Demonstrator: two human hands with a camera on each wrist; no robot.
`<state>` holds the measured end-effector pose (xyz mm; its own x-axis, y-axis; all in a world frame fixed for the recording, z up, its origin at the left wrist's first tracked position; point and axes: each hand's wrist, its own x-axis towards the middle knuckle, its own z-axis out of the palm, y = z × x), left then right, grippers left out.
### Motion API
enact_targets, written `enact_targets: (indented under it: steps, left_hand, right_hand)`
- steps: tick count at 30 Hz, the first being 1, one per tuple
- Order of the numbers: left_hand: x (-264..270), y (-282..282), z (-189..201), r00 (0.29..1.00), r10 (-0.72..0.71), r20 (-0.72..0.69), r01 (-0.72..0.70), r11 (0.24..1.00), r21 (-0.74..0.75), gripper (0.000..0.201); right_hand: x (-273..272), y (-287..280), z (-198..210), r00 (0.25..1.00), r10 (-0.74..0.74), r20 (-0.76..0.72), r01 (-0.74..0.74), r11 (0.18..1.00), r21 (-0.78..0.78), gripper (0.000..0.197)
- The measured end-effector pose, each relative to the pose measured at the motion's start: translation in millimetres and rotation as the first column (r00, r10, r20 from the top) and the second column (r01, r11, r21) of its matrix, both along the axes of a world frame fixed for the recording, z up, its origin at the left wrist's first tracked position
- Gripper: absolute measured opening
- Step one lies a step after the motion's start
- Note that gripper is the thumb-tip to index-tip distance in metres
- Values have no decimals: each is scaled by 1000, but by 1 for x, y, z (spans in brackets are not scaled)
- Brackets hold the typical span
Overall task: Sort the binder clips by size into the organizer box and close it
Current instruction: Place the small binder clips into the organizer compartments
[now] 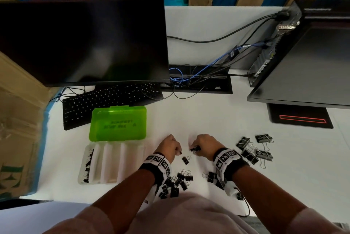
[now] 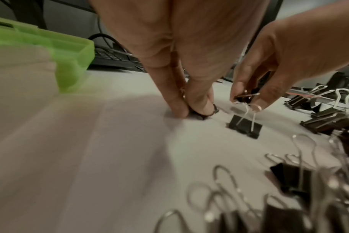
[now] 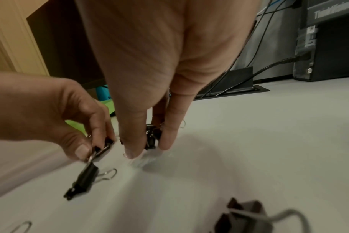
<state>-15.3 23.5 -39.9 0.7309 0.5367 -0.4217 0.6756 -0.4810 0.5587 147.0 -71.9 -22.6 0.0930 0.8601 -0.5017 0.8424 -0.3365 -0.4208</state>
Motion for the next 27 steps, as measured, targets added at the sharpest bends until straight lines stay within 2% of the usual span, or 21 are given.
enact_targets:
  steps: [6,15,19,22,27]
  left_hand:
    - [-6,10,6,998,1,-65,0,1000,17,20]
    - [-7,15,14,989,144,-36,-145,989,-14,22]
    - [-9,12,20,971,237,44,-235,971,-36,19]
    - [-12,12,38,948,294,124,-291,956,-36,15]
    - [-53,29,74,878,400,264,-400,915,-56,12]
  right_hand:
    - [7,1,6,997,-77,-22,78,996,32,31]
    - [16,-1,17,982,-181,-48,182,983,11,26]
    - [10,8,24,986,-154,-60,157,987,39,27]
    - [0,24,32,991,-110,-82,118,988,96,27]
    - [-39,70,52,995,14,-100,7,979,206,30]
